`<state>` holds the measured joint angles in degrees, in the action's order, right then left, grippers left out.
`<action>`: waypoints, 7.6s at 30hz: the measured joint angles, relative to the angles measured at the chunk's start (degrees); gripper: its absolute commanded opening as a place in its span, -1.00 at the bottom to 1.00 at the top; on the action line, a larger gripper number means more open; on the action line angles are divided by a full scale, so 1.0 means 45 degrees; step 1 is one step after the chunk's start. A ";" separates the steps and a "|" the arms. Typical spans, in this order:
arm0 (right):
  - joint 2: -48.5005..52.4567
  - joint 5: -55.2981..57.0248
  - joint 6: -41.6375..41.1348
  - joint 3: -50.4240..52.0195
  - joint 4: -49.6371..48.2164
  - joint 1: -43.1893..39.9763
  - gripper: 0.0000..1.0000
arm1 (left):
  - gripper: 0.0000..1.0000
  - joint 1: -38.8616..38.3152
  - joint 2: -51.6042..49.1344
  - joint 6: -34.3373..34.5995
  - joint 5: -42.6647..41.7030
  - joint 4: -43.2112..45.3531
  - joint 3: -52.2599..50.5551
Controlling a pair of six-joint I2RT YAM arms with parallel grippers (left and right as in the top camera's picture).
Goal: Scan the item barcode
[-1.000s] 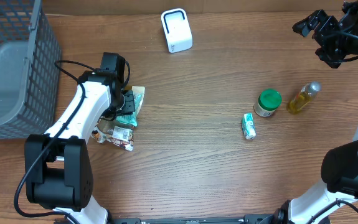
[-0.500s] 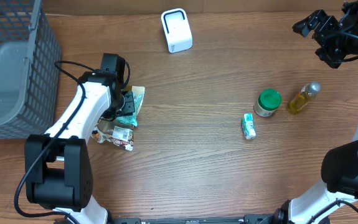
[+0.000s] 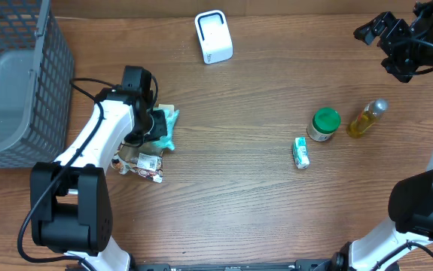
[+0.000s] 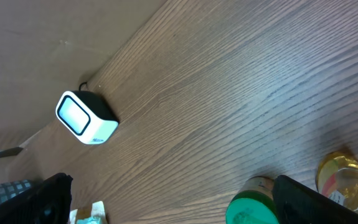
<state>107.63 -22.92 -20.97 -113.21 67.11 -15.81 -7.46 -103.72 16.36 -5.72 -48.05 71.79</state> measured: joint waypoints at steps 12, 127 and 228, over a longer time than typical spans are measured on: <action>0.0000 0.0005 0.0000 0.0000 0.0000 0.0000 1.00 | -0.92 -0.0816 -0.0005 0.0767 -0.2263 0.1501 -0.0432; 0.0000 0.0005 0.0000 0.0000 0.0000 0.0005 1.00 | -0.89 -0.0981 -0.2739 -0.2380 -0.8267 0.1549 0.2302; 0.0000 0.0000 0.0000 0.0000 0.0000 0.0005 1.00 | -0.91 -0.1656 -0.2176 -0.0369 -0.9156 0.3313 -0.1209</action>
<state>107.63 -22.92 -20.97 -113.21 67.11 -15.79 -14.92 -113.51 14.70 -46.92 -33.15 66.35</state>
